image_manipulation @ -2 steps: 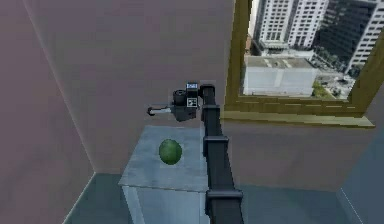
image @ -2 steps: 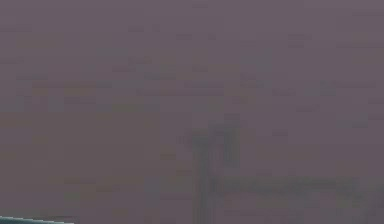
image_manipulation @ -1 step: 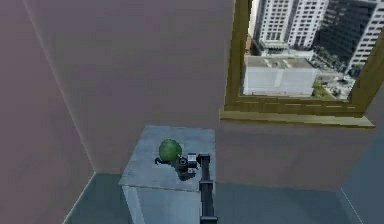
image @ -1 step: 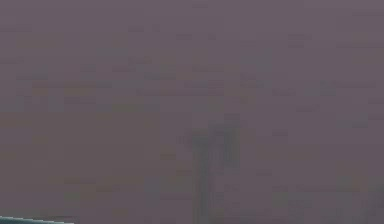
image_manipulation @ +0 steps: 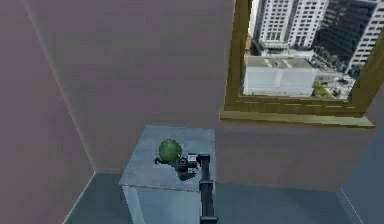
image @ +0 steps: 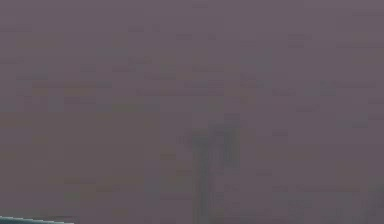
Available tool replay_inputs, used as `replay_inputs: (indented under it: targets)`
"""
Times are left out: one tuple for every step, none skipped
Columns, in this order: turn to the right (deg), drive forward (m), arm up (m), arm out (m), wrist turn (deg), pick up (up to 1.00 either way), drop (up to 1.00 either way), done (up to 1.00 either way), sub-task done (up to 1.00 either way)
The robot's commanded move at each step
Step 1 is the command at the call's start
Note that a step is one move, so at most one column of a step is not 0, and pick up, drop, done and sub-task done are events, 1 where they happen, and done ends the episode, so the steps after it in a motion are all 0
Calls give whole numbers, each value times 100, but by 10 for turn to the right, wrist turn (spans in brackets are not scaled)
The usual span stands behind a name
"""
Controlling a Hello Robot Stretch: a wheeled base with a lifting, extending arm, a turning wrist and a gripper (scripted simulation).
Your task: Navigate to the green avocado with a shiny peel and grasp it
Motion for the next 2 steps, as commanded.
replay_inputs:
  targets:
    - [0,0,10,0,0,0,0,0,0]
    - [0,0,0,0,0,0,0,100,0]
